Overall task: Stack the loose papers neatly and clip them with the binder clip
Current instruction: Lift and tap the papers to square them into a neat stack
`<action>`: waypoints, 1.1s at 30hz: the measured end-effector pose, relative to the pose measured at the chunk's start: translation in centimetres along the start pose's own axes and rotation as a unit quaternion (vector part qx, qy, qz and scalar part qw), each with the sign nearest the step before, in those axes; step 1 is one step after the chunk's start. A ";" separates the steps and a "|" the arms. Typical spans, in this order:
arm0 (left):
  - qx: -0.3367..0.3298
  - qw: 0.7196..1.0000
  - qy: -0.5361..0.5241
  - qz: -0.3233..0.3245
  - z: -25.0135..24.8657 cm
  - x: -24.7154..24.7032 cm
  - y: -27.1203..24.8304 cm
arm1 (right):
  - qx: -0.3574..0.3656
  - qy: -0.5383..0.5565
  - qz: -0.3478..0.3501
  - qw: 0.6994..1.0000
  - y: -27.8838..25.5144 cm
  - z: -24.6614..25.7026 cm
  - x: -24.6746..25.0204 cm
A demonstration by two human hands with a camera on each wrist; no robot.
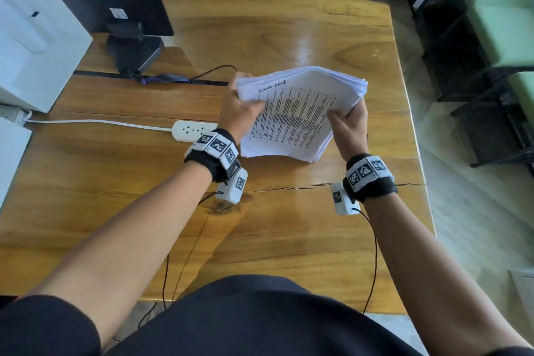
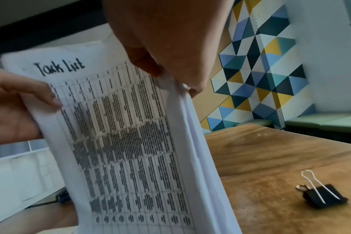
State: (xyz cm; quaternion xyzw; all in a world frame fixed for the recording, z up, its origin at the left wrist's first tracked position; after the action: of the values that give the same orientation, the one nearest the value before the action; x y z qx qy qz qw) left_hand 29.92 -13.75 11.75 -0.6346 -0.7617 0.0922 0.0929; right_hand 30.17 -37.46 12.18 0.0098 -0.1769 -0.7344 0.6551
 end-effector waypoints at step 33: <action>0.036 0.999 0.022 -0.034 1.0 0.3 1.8 | -0.010 0.071 0.017 0.997 1.7 -2.5 -1.0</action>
State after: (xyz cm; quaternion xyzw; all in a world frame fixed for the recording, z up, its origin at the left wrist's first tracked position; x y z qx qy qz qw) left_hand 31.34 -13.11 10.28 -0.6068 -0.7765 0.1024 0.1352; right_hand 32.57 -37.22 10.08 0.0528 -0.1227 -0.7222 0.6787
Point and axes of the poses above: each hand's wrist, its own y-axis towards the middle knuckle, its own x-axis out of the back of the hand, z = x × y, the point moved 7 cm from there along y, towards the middle knuckle, and after that the axes turned 8 degrees about x, right-handed, at the moved point
